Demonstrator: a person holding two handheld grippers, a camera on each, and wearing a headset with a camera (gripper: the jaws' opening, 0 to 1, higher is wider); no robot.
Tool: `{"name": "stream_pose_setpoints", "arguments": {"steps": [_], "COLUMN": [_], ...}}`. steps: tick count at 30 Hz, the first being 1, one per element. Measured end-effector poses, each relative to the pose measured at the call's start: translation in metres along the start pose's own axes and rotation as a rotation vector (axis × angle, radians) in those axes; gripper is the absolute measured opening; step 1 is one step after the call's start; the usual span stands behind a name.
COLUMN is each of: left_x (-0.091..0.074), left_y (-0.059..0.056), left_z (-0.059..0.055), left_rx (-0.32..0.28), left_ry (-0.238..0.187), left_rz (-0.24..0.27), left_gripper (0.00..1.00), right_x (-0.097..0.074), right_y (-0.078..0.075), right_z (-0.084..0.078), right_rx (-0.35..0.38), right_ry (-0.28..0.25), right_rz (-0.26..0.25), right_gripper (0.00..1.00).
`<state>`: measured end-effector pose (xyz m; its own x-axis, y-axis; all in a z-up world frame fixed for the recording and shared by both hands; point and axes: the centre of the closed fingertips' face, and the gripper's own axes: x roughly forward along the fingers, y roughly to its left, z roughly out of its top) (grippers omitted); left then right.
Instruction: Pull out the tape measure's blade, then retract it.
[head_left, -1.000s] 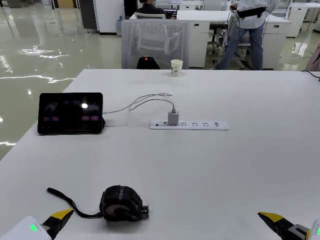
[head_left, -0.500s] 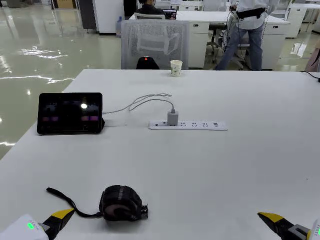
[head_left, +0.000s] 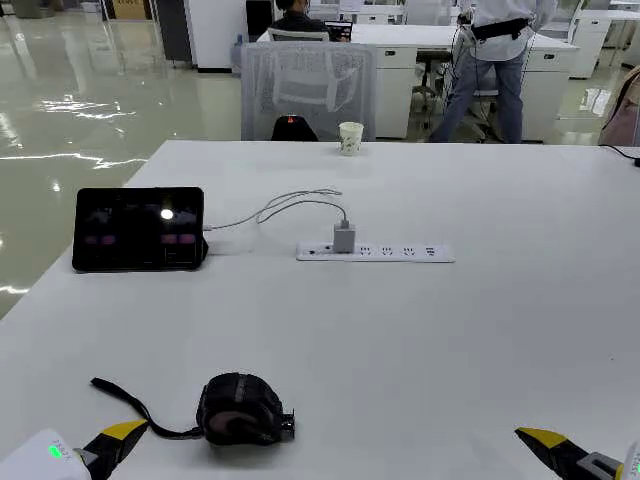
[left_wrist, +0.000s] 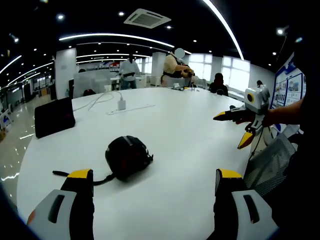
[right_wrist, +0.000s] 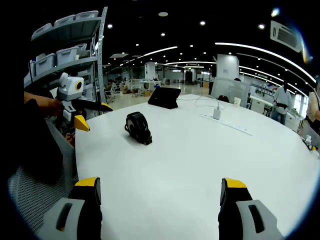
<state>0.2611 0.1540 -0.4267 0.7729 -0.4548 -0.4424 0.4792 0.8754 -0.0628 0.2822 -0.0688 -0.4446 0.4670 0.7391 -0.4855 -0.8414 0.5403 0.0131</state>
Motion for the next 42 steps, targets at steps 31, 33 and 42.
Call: {"name": "stream_pose_setpoints", "arguments": {"steps": [31, 33, 42], "left_x": [-0.0026, -0.0028, -0.0033], "left_y": [-0.0052, -0.0048, -0.0028], "left_z": [-0.0036, -0.0042, -0.0040], "left_rx": [-0.023, -0.019, -0.029], "left_ry": [0.013, 0.016, 0.019], "left_rz": [-0.037, -0.036, -0.042], "left_gripper": [0.95, 0.95, 0.92], "right_x": [-0.0012, -0.0012, -0.0019], "right_y": [0.0023, 0.0021, 0.0020], "right_z": [-0.0019, -0.0017, -0.0016], "right_rx": [0.000, -0.001, 0.000], "right_ry": [0.008, 0.008, 0.009], "right_rz": [0.009, 0.009, 0.006], "right_gripper": [0.99, 0.99, 0.99]}}
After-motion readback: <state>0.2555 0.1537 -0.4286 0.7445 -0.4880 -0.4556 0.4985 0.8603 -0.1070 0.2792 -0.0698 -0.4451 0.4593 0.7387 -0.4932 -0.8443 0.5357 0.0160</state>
